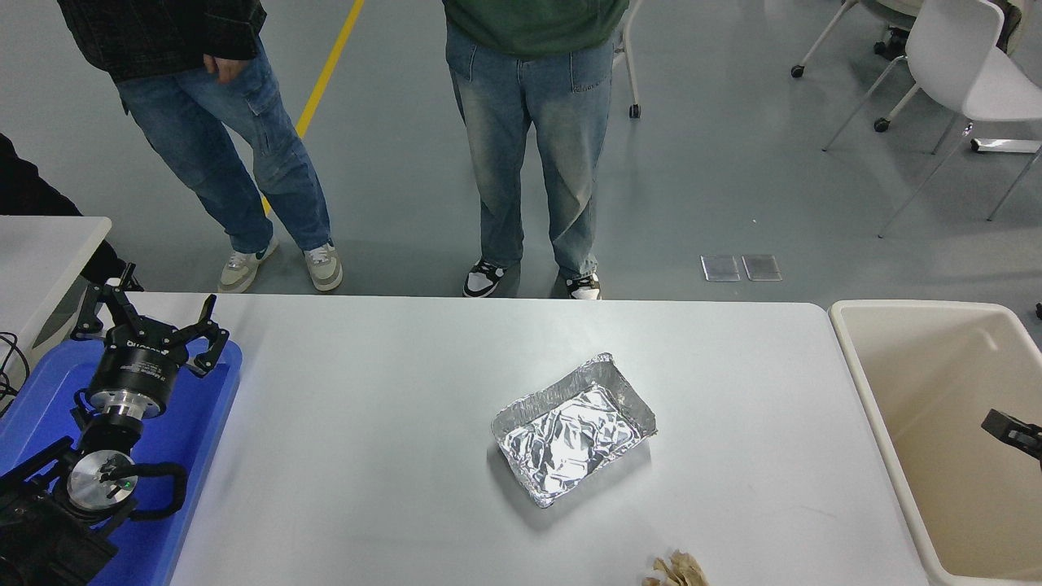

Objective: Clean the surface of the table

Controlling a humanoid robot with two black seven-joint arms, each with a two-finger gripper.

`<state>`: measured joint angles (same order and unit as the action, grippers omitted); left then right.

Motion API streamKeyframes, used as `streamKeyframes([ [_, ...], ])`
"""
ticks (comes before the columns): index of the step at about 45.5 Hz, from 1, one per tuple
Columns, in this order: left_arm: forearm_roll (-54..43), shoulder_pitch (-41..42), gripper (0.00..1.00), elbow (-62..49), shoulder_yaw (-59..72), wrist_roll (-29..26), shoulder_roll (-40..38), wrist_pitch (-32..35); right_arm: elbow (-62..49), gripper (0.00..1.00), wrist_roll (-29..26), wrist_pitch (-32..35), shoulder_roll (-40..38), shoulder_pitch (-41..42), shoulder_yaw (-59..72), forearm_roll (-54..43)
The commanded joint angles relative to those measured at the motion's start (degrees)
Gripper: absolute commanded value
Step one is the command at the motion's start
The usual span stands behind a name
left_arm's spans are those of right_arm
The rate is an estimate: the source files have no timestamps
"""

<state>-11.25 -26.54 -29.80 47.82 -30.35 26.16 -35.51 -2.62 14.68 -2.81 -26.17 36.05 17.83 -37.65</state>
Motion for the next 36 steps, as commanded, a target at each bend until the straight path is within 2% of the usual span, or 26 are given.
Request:
streamKeyframes([
  [1, 0.0, 0.0, 1.0, 0.0, 0.0, -0.1, 0.0, 0.0, -2.1, 1.0, 0.1, -0.1, 0.2, 0.4, -0.1, 1.3],
  [20, 0.0, 0.0, 1.0, 0.0, 0.0, -0.1, 0.0, 0.0, -0.5, 1.0, 0.5, 0.0, -2.3, 2.9, -2.0, 3.5],
  [36, 0.0, 0.0, 1.0, 0.0, 0.0, -0.1, 0.0, 0.0, 4.5, 1.0, 0.4, 0.0, -3.7, 5.9, -18.5, 3.6],
])
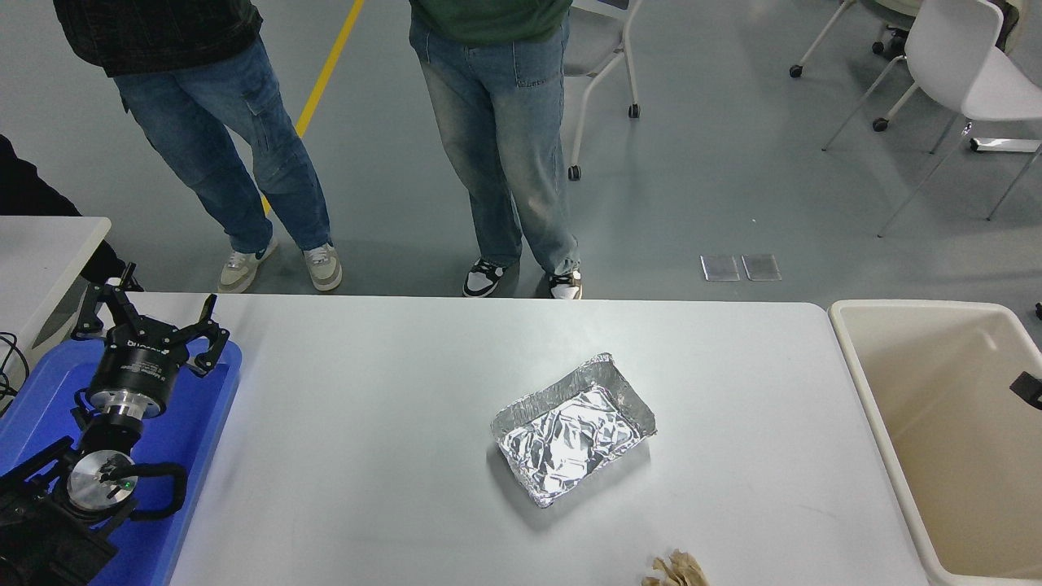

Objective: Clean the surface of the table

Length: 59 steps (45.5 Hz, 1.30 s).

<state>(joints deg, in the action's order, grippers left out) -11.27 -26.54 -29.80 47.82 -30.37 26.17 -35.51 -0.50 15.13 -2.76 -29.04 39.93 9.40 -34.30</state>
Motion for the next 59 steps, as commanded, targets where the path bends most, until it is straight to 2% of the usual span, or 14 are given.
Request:
streamKeyframes([
  [1, 0.0, 0.0, 1.0, 0.0, 0.0, 0.0, 0.0, 0.0, 2.7, 1.0, -0.1, -0.1, -0.8, 2.3, -11.6, 0.2],
  [9, 0.0, 0.0, 1.0, 0.0, 0.0, 0.0, 0.0, 0.0, 7.5, 1.0, 0.1, -0.1, -4.3, 2.7, -22.9, 0.6],
  [15, 0.0, 0.0, 1.0, 0.0, 0.0, 0.0, 0.0, 0.0, 12.8, 1.0, 0.1, 0.2, -5.8, 1.7, -36.1, 9.7],
  [21, -0.1, 0.0, 1.0, 0.0, 0.0, 0.0, -0.1, 0.0, 24.5, 1.0, -0.3, 1.4, -10.3, -0.9, -41.4, 12.4],
  [26, 0.0, 0.0, 1.0, 0.0, 0.0, 0.0, 0.0, 0.0, 33.5, 1.0, -0.5, 1.8, -11.4, -4.9, -51.2, 17.2],
  [33, -0.1, 0.0, 1.0, 0.0, 0.0, 0.0, -0.1, 0.0, 41.0, 1.0, -0.6, 4.4, -11.3, -7.5, -56.1, 19.0],
  [37, 0.0, 0.0, 1.0, 0.0, 0.0, 0.0, 0.0, 0.0, 47.2, 1.0, -0.7, 6.9, -11.3, -10.7, -60.5, 23.3],
  [49, 0.0, 0.0, 1.0, 0.0, 0.0, 0.0, -0.1, 0.0, 54.7, 1.0, -1.7, 11.0, -10.8, -13.2, -61.1, 33.1],
  [59, 0.0, 0.0, 1.0, 0.0, 0.0, 0.0, 0.0, 0.0, 58.3, 1.0, -1.1, 13.5, -8.1, -14.4, -62.2, 33.5],
])
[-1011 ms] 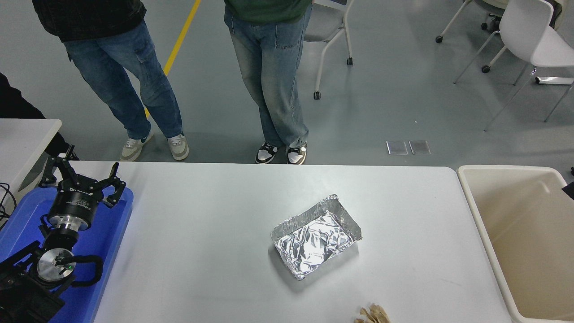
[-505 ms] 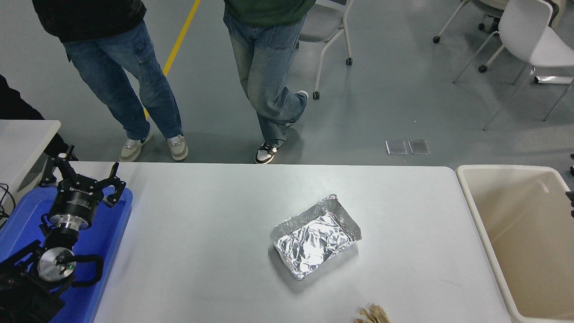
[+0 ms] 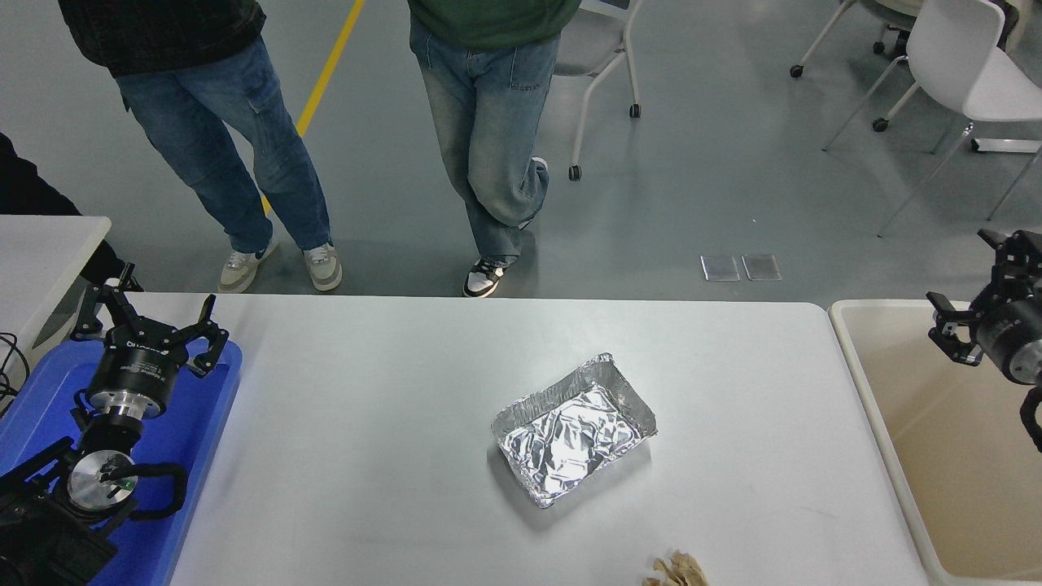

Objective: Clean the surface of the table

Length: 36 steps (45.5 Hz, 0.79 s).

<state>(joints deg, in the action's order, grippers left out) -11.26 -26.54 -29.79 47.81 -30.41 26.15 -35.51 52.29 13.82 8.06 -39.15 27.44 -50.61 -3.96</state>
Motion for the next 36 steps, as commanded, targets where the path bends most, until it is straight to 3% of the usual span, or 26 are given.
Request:
streamKeyframes([
  [1, 0.0, 0.0, 1.0, 0.0, 0.0, 0.0, 0.0, 0.0, 5.9, 1.0, 0.3, 2.7, 2.7, -2.0, -2.4, 3.2],
  [16, 0.0, 0.0, 1.0, 0.0, 0.0, 0.0, 0.0, 0.0, 6.0, 1.0, 5.1, 2.8, 12.2, -3.7, -2.8, -0.9],
  [20, 0.0, 0.0, 1.0, 0.0, 0.0, 0.0, 0.0, 0.0, 4.1, 1.0, 9.2, 2.5, 14.9, -2.8, -3.0, -2.3],
  [36, -0.1, 0.0, 1.0, 0.0, 0.0, 0.0, 0.0, 0.0, -1.3, 1.0, 13.5, 2.6, 16.8, -1.3, -3.1, -5.2],
])
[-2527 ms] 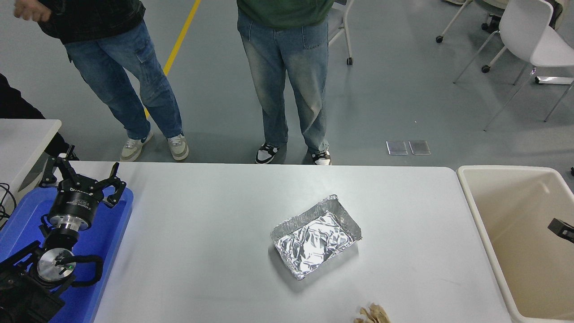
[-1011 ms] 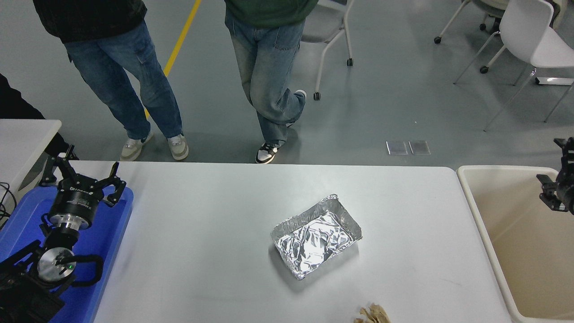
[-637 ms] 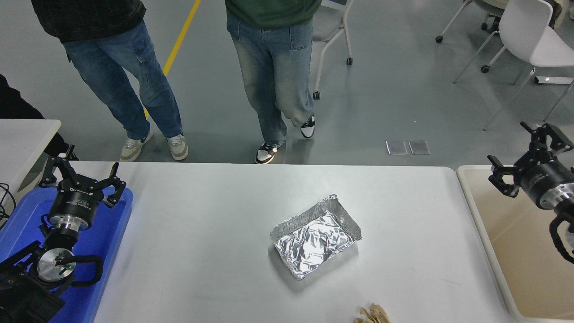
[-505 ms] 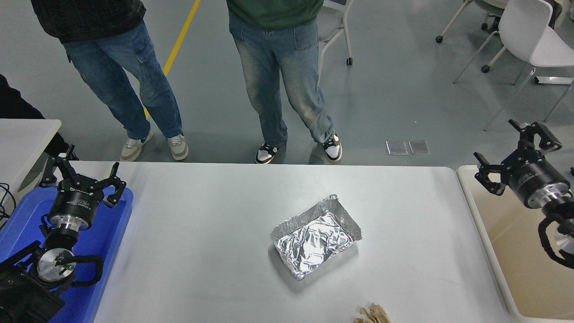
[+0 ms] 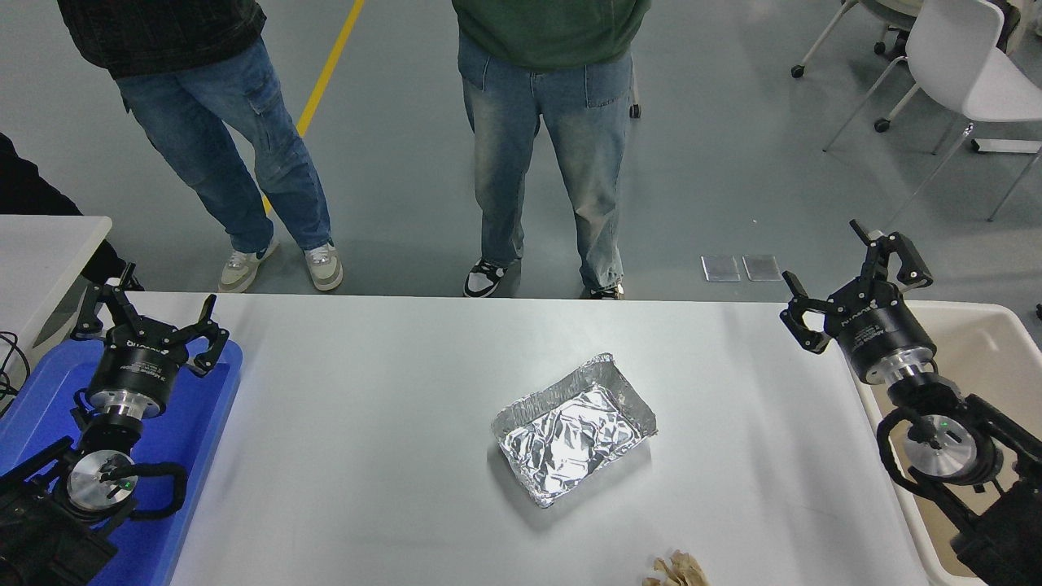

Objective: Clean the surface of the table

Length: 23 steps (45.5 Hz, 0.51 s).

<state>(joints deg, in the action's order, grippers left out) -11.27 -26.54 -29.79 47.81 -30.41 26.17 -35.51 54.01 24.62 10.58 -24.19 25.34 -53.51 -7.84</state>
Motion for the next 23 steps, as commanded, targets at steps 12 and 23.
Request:
streamKeyframes([
  [12, 0.0, 0.0, 1.0, 0.0, 0.0, 0.0, 0.0, 0.0, -3.3, 1.0, 2.8, 0.1, 2.2, 2.0, 0.0, -1.3],
  [23, 0.0, 0.0, 1.0, 0.0, 0.0, 0.1, -0.1, 0.0, -2.9, 1.0, 2.7, 0.2, 2.2, 1.9, 0.9, -1.3],
])
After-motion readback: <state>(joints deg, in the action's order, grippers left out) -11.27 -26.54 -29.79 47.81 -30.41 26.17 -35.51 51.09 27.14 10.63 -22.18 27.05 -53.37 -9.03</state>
